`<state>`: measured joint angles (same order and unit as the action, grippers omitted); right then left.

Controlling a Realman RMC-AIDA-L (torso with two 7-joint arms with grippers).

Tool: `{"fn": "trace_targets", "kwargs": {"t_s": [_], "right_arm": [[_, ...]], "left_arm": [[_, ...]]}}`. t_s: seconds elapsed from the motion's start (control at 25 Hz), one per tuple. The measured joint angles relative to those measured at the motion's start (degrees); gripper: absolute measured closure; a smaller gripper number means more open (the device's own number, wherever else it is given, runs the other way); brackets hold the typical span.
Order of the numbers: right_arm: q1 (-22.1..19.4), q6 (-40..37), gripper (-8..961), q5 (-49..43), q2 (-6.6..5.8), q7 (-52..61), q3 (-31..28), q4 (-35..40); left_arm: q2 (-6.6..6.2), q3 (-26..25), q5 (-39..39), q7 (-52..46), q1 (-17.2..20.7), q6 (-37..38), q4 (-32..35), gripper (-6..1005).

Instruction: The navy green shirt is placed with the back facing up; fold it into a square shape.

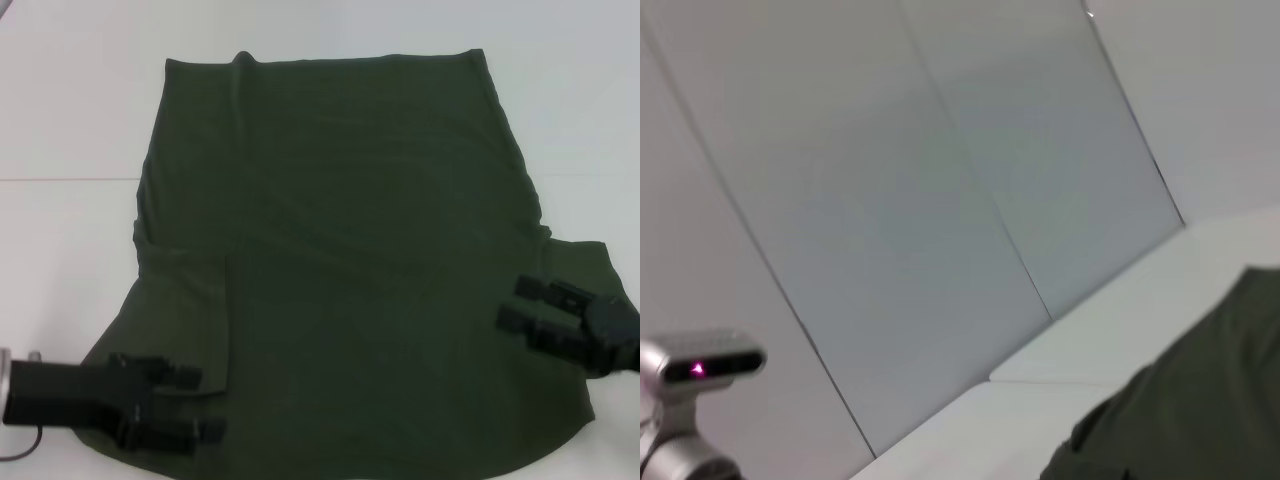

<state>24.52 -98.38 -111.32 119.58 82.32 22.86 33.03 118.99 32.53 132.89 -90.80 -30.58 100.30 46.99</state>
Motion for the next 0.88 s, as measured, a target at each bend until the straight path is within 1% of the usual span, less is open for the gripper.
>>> {"fn": "trace_targets", "kwargs": {"t_s": [0.12, 0.2, 0.28, 0.32, 0.4, 0.44, 0.56, 0.6, 0.64, 0.68, 0.72, 0.88], "right_arm": [[-0.3, -0.1, 66, -0.2, 0.08, 9.9, 0.3, 5.5], [-0.7, 0.0, 66, -0.4, 0.12, 17.8, 0.6, 9.8], [-1.0, 0.0, 67, -1.5, 0.05, 26.0, 0.8, 14.0], [-1.1, 0.0, 68, -3.8, 0.01, 35.0, 0.9, 18.7], [-1.1, -0.1, 71, -5.8, -0.09, 43.2, 0.9, 22.3], [-1.1, -0.1, 72, -5.8, -0.09, 43.2, 0.9, 22.3], [-0.9, -0.4, 74, -8.4, -0.23, 54.0, 0.9, 26.5], [-0.5, 0.5, 74, -11.9, -0.56, 59.2, 0.9, 28.4], [-0.1, 1.1, 75, -14.2, -0.83, 61.3, 0.9, 29.0], [-0.1, 1.1, 76, -14.2, -0.83, 61.3, 0.9, 29.0], [0.3, 2.1, 76, -17.0, -1.24, 63.6, 0.6, 29.5], [0.6, 3.8, 79, -20.0, -2.26, 68.0, 0.1, 29.6]], "left_arm": [[1.08, 1.3, 1.2, 3.2, 0.8, -0.3, 2.2, 96], [1.31, 1.1, 0.9, 5.8, 1.1, 0.2, 2.9, 96], [1.3, 1.0, 0.8, 6.4, 1.2, 0.9, 3.1, 96], [1.26, 0.9, 0.7, 6.7, 1.1, 1.6, 3.3, 96], [1.23, 0.8, 0.5, 7.7, 1.1, 3.0, 4.2, 96], [1.28, 0.8, 0.1, 8.3, 1.1, 3.7, 4.7, 96], [1.4, 0.7, -2.5, 10.7, 1.7, 5.3, 5.7, 96], [1.4, 0.7, -4.6, 11.6, 2.2, 6.2, 6.0, 96], [1.4, 0.7, -4.6, 11.6, 2.2, 6.2, 6.0, 96], [1.31, 0.7, -5.6, 11.9, 2.3, 6.5, 6.1, 96], [1.23, 0.7, -6.3, 12.2, 2.4, 6.8, 6.1, 96], [1.04, -0.4, -7.9, 12.7, 2.6, 8.1, 6.2, 96]]}}
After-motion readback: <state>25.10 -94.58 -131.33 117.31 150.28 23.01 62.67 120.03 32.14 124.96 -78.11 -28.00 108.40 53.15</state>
